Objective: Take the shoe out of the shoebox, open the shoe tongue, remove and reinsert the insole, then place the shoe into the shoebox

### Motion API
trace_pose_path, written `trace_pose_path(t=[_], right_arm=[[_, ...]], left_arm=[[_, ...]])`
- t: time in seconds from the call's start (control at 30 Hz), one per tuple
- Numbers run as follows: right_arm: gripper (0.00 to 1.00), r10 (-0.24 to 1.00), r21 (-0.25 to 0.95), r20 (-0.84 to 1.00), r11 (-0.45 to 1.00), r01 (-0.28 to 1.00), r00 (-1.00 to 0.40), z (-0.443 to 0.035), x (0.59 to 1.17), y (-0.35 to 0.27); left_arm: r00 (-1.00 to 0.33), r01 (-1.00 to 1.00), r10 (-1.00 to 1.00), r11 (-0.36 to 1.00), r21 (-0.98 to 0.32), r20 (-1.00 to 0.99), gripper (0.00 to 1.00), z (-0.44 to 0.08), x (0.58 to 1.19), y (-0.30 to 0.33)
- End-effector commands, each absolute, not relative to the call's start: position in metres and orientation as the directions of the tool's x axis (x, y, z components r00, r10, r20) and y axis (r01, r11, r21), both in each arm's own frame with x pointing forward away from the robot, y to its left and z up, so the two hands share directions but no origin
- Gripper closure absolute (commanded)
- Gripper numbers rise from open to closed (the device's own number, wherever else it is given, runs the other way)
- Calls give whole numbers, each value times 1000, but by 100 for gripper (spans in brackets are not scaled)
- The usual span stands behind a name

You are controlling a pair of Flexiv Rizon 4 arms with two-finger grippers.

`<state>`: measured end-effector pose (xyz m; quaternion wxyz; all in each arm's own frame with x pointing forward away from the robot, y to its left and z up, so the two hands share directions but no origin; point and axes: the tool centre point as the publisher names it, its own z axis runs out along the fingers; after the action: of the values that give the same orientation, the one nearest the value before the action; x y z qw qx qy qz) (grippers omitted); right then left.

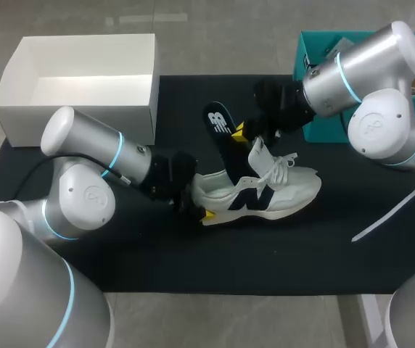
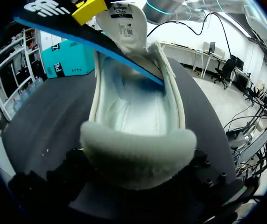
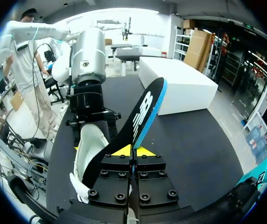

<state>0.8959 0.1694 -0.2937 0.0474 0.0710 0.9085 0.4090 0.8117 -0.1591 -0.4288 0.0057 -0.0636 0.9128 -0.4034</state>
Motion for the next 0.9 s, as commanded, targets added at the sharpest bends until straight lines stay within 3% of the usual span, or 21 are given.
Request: trace_pose_path(t=[0.03, 0.43, 0.9], right_arm=[[100, 159, 765, -36, 639, 75, -987, -298, 901, 176], [100, 141, 769, -83, 638, 26, -986, -263, 906, 184], [100, 163, 781, -143, 624, -10, -976, -174, 894, 172]], left_arm=[[-992, -111, -121, 667, -737, 39, 100, -430, 811, -159], [-992, -111, -121, 667, -737, 39, 100, -430, 811, -159], [-992, -111, -121, 667, -737, 39, 100, -430, 811, -159]])
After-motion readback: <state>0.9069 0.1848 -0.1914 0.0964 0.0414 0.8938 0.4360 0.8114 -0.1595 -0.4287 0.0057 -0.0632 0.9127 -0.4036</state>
